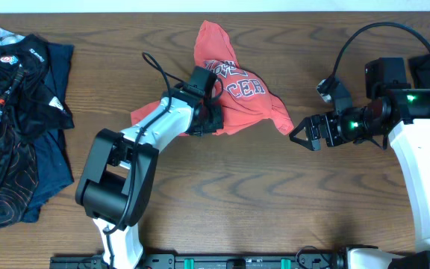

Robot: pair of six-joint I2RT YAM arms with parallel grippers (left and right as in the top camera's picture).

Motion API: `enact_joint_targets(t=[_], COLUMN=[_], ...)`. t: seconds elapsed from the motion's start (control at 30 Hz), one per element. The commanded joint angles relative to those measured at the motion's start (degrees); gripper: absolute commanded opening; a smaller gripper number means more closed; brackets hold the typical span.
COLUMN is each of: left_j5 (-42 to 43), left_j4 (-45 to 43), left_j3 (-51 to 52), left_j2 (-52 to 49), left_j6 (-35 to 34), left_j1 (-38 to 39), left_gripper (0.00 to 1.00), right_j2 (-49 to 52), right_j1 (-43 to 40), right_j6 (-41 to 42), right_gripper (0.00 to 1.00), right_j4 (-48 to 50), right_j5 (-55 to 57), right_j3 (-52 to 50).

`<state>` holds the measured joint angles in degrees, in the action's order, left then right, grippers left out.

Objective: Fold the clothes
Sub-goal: 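Reach the right gripper to the red t-shirt and grasp an edge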

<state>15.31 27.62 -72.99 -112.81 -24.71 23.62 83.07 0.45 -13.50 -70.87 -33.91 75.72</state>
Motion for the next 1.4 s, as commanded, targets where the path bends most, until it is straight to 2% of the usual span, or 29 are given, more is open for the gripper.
enact_joint_targets(t=[0.0,0.33,0.5,0.67,0.87,1.13,1.2,1.27,1.3,1.37], left_j5=[-0.39,-5.88,-5.88,-5.9,-8.31,-6.21,-4.66,-4.39,-4.37,-4.35], left_j4=[1.44,16.09,19.1,19.56,19.17,19.5,20.37,21.49,21.9,22.4], left_j3=[-4.63,-18.25,-21.27,-21.53,-24.15,-26.4,-26.4,-26.4,-26.4,-26.4], left_j2=[3.04,19.3,22.64,22.71,22.71,22.71,22.71,22.71,22.71,22.71], left_j6=[-0.2,4.42,4.52,4.9,5.57,5.62,5.6,5.64,5.64,6.08], left_j1=[-0.68,-1.25,-4.07,-7.04,-12.04,-23.63,-25.0,-25.51,-25.59,-25.55], left_gripper=[0.06,0.06,0.07,0.06,0.06,0.06,0.22,0.25,0.31,0.54], right_j2=[-1.05,-0.46,2.34,7.91,15.93,20.79,20.81,20.79,20.79,20.81], right_j1=[0.37,0.37,0.39,1.49,5.53,12.04,13.07,13.68,13.88,13.88], right_j6=[-0.87,0.61,1.22,1.2,1.03,1.09,1.51,2.71,3.5,3.85], right_gripper=[0.99,0.99,0.99,0.73,0.66,0.75,0.77,0.78,0.8,0.84], right_j4=[0.33,7.04,8.31,8.59,10.36,13.55,14.69,15.96,16.68,17.81], right_j5=[-1.05,-0.85,-0.79,-0.52,-0.63,-0.61,-0.59,-0.39,-0.13,0.11], right_j3=[1.2,1.18,1.07,0.96,0.96,0.96,0.96,0.96,0.96,0.96])
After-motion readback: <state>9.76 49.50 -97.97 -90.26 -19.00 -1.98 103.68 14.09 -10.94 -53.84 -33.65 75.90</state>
